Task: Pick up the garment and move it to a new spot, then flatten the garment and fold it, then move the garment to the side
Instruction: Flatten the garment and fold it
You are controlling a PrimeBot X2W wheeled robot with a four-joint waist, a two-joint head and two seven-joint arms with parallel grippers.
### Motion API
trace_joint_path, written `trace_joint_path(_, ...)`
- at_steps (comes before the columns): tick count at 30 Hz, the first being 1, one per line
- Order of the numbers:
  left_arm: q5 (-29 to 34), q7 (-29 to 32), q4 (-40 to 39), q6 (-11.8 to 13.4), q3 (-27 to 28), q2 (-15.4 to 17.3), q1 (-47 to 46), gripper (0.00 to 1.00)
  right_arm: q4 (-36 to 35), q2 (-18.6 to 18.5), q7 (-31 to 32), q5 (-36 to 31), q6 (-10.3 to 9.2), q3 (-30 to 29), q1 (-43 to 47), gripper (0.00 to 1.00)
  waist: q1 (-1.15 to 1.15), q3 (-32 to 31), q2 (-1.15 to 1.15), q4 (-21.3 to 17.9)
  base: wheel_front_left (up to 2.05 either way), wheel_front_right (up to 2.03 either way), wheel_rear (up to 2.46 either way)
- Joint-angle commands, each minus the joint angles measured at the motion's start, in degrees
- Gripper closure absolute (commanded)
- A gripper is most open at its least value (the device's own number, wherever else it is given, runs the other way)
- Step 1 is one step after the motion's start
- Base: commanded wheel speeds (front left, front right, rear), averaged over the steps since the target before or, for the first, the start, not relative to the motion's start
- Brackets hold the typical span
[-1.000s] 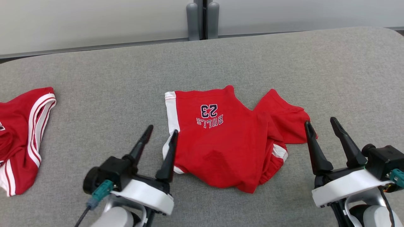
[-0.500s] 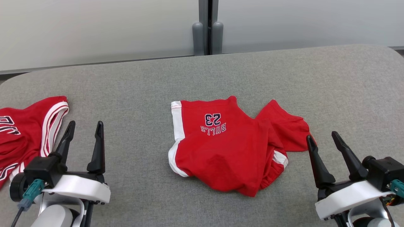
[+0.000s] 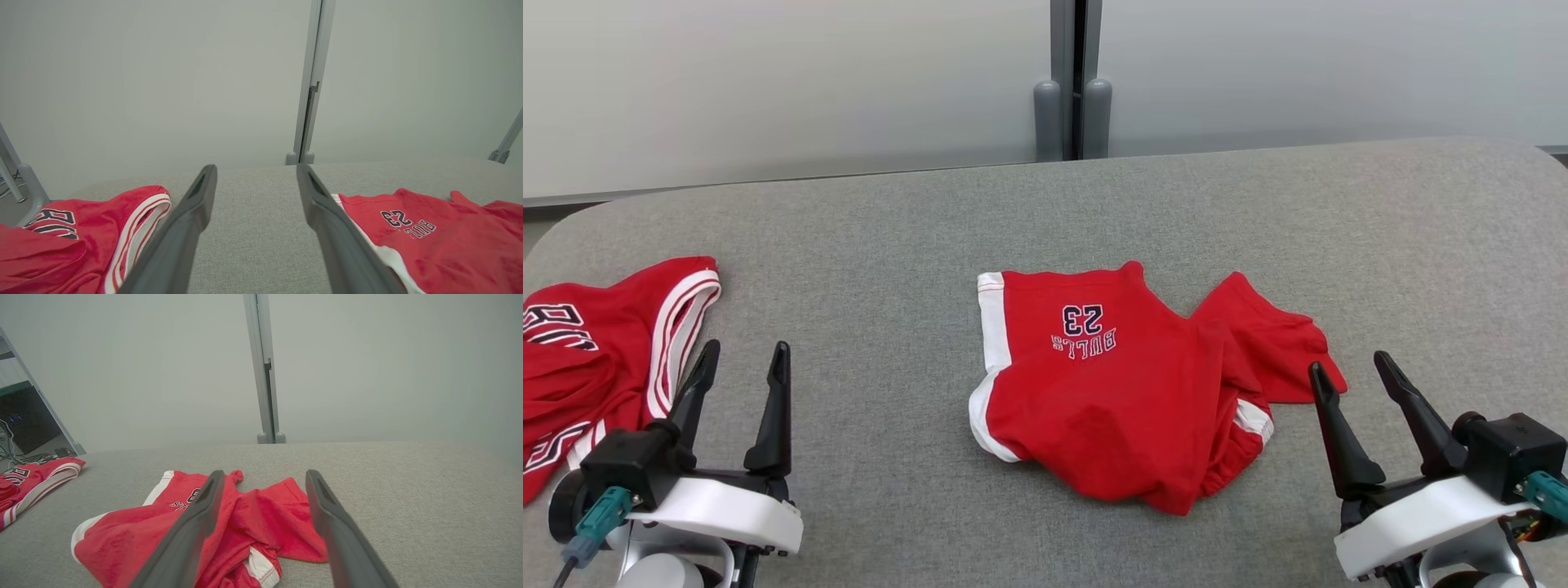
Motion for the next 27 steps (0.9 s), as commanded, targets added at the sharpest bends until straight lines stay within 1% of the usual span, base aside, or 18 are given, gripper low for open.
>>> trace_joint_path(1,0.5,-0.3,0.4,-0.5,0.2,-0.2,0.3,0.0,-0.2,-0.3,0.1,0.0,0.0,0.0,0.4,0.0,0.0,-0.2,0.0,0.1,0.0,0.0,0.0)
trace_joint_path(10,0.8,-0.3,1.3,-0.9,0.0,-0.7,0.7,0.0,0.5,-0.1,0.0,0.2,0.0,1.2,0.7,0.0,0.0,-0.8,0.0,0.2,0.0,0.0,0.0)
trace_joint_path(19,1.0,-0.3,1.6,-0.7,-0.3,-0.7,0.4,0.0,1.3,-0.2,0.0,0.5,0.0,2.3,0.8,0.0,0.0,-0.9,0.0,0.3,0.0,0.0,0.0)
trace_joint_path(22,1.0,-0.2,1.6,-0.7,-0.4,-0.9,-0.3,0.0,2.7,-0.6,1.4,0.6,0.0,4.9,2.0,0.0,0.0,-0.3,0.0,0.7,0.0,0.0,0.0)
trace_joint_path(27,1.1,-0.2,1.9,-0.8,-0.9,-1.6,-1.6,0.0,7.5,-1.0,2.6,2.3,0.0,10.8,3.8,0.0,0.0,1.0,0.0,1.5,0.0,0.0,0.0)
